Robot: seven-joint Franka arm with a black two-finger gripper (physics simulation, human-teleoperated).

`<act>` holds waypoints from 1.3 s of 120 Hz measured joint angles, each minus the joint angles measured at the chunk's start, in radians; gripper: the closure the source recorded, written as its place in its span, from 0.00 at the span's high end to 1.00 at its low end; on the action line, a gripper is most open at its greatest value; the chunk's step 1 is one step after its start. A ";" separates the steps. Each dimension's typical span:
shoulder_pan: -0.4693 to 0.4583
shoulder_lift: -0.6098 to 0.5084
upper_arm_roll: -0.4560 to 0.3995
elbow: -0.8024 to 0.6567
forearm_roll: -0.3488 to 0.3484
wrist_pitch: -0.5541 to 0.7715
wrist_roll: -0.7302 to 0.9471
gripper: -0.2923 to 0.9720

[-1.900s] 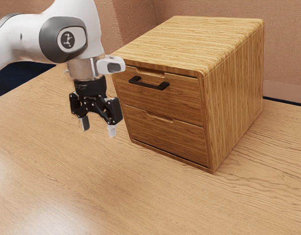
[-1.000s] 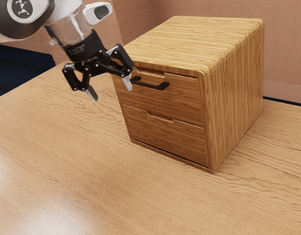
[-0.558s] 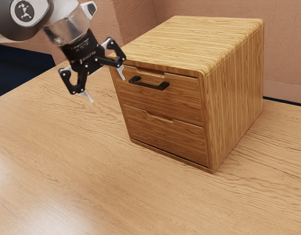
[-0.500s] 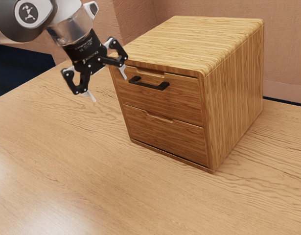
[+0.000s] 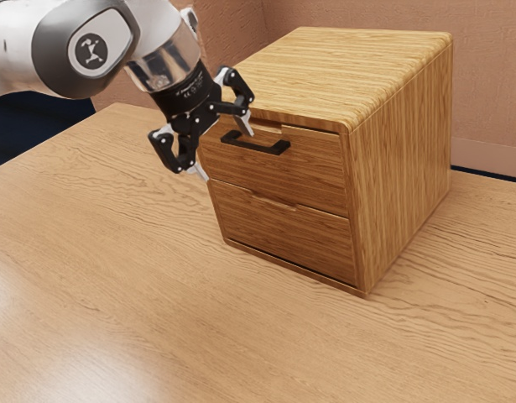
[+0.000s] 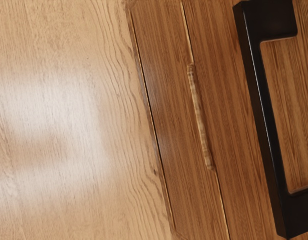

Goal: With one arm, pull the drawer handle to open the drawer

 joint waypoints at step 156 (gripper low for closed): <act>0.055 0.030 0.007 -0.060 0.036 0.152 -0.209 0.77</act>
